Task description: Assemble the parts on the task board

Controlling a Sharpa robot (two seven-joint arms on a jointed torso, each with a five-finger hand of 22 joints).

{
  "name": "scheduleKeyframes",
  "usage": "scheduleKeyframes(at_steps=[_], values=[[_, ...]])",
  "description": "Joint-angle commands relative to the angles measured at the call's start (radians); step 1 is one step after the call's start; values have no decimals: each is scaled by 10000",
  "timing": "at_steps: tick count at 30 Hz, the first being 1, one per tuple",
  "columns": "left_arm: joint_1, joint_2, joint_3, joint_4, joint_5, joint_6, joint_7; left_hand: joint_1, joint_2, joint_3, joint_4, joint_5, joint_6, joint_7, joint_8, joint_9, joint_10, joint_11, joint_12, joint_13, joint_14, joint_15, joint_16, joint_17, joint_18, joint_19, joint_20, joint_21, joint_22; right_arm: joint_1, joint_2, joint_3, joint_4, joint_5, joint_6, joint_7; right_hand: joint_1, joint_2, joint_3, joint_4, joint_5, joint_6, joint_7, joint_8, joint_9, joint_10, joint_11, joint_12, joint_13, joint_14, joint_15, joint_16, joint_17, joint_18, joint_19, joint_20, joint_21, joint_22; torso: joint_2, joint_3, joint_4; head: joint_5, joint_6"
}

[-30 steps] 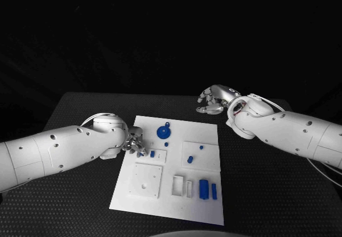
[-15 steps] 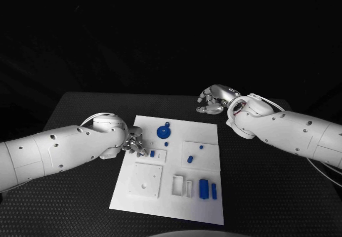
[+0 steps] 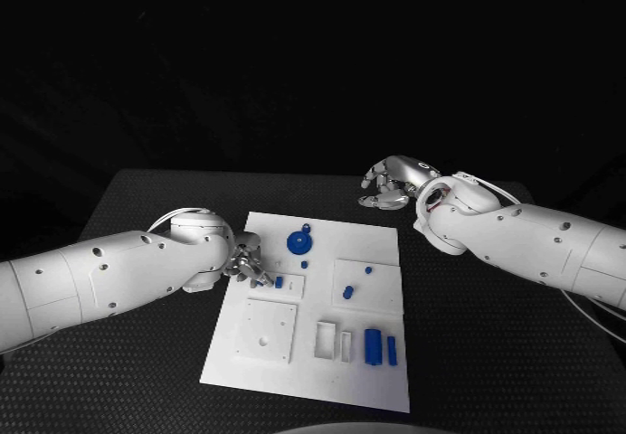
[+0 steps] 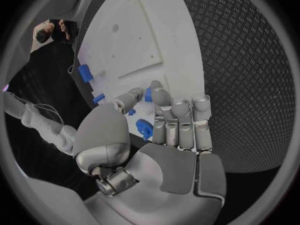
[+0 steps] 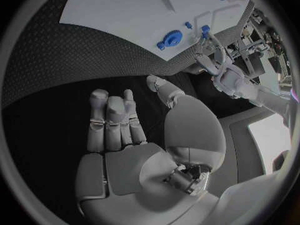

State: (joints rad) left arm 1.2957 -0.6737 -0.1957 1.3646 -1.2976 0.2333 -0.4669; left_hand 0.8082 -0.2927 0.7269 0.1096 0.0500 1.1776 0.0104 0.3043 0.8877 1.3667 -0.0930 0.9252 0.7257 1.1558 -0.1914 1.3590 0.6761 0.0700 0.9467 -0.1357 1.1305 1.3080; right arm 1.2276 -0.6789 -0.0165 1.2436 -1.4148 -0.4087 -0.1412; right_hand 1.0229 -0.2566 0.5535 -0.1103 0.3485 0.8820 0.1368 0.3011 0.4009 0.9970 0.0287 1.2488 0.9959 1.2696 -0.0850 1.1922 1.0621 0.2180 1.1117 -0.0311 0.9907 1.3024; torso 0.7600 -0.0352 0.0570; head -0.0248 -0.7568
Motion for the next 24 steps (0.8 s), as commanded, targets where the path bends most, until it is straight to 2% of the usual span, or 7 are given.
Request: scheduleKeyframes(at_steps=[1,8,17,20,24], values=[[-137,16,-103,-85,-159,173,-302,-75,-2,1,54,-20,-40,-10,-70,10,-14,-75,-8,13,-18,-85,-38,11,64,43,-1314,-39,51,-5,9,3,9,-85,106,17,-94,-3,-37,20,63,11,68,-37,-12,-44,18,41,-12,33,57,-43,-14,438,31,-21,-55,17,1,0,-8,-1,-1],[-136,-15,-103,-132,-164,375,-396,77,20,22,-33,-19,-60,-16,-72,27,-20,-81,0,20,-24,-97,-33,17,91,39,-1334,-28,63,-5,-1,3,13,-85,113,13,-94,-3,-37,19,66,12,68,-36,-11,-43,18,42,-13,34,57,-42,-14,438,31,-20,-55,18,1,0,5,-13,-2],[-136,-106,-90,-139,-136,-79,-335,-1,41,24,93,-18,-104,1,-94,31,-46,-65,-10,19,-47,-86,-44,16,86,27,-1326,-35,61,-5,17,3,4,-85,109,23,-95,0,-37,20,70,13,68,-35,-11,-43,18,43,-15,35,58,-42,-14,438,32,-20,-55,18,5,-8,-2,-39,32],[-135,-106,-75,-145,257,-124,-284,-21,127,136,253,-16,-196,32,-146,22,-102,-36,-47,3,-98,-63,-85,0,89,4,-1324,-62,48,-5,24,3,5,-85,91,22,-95,0,-37,20,70,13,68,-35,-11,-43,18,44,-15,35,57,-42,-14,438,32,-20,-55,18,1,-6,-4,-54,44],[-135,-109,-61,-128,728,-171,-271,71,143,194,272,-16,-384,111,-252,-14,-200,41,-100,-18,-200,11,-141,-17,70,-83,-1299,-113,39,-5,26,3,-8,-85,101,22,-94,0,-37,19,72,13,68,-35,-11,-43,18,44,-16,35,58,-42,-14,438,32,-20,-55,18,6,-4,-2,-70,29]])
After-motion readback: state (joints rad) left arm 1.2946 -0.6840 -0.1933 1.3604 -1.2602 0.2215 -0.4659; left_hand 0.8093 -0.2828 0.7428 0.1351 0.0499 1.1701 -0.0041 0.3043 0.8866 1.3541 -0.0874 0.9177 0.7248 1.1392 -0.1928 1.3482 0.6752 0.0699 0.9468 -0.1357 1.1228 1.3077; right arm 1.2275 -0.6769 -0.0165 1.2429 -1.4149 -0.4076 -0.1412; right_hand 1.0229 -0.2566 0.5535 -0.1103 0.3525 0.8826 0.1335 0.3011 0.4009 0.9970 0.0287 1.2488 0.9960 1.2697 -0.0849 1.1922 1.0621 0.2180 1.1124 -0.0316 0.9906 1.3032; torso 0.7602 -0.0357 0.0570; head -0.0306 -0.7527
